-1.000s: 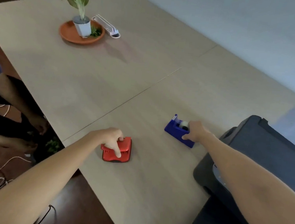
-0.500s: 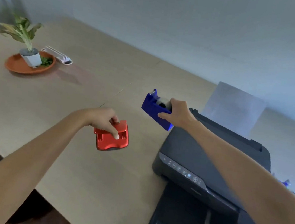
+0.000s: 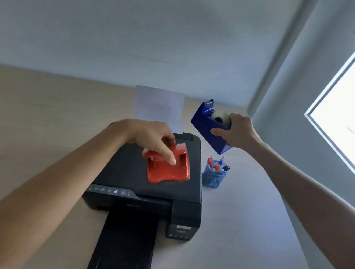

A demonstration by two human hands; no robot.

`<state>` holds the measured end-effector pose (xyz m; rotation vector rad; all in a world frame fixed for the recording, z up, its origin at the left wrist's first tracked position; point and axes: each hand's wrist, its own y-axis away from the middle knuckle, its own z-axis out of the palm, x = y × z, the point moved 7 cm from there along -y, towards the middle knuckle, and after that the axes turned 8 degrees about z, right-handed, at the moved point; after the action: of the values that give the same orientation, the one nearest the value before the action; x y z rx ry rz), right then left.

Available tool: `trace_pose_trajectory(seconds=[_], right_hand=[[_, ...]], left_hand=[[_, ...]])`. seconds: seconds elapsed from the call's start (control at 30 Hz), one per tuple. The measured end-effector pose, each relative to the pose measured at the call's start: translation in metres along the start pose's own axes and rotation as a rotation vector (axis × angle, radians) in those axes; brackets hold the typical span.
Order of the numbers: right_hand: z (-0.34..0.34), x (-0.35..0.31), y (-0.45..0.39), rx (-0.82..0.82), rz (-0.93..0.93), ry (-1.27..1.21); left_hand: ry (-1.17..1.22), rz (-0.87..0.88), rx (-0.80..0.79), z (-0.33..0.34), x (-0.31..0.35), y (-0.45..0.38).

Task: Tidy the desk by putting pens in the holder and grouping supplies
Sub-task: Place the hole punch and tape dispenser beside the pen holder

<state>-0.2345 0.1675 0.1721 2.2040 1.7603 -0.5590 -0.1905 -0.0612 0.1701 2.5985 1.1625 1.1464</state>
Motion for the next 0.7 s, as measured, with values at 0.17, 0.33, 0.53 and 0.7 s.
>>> trace_pose_trajectory(seconds=[0.17, 0.33, 0.53, 0.7], right_hand=[[-0.036, 0.141, 0.015, 0.047, 0.236, -0.038], [-0.023, 0.237, 0.027, 0.035, 0.436, -0.117], [0.039, 0.291, 0.022, -0.066, 0.563, -0.101], [0.096, 0.306, 0.014, -0.129, 0.601, -0.121]], left_hand=[[-0.033, 0.098, -0.142, 0.054, 0.077, -0.093], [-0.095, 0.093, -0.264, 0.113, 0.106, -0.175], [-0.266, -0.043, -0.325, 0.178, 0.066, -0.252], [-0.307, -0.137, -0.367, 0.210, 0.027, -0.276]])
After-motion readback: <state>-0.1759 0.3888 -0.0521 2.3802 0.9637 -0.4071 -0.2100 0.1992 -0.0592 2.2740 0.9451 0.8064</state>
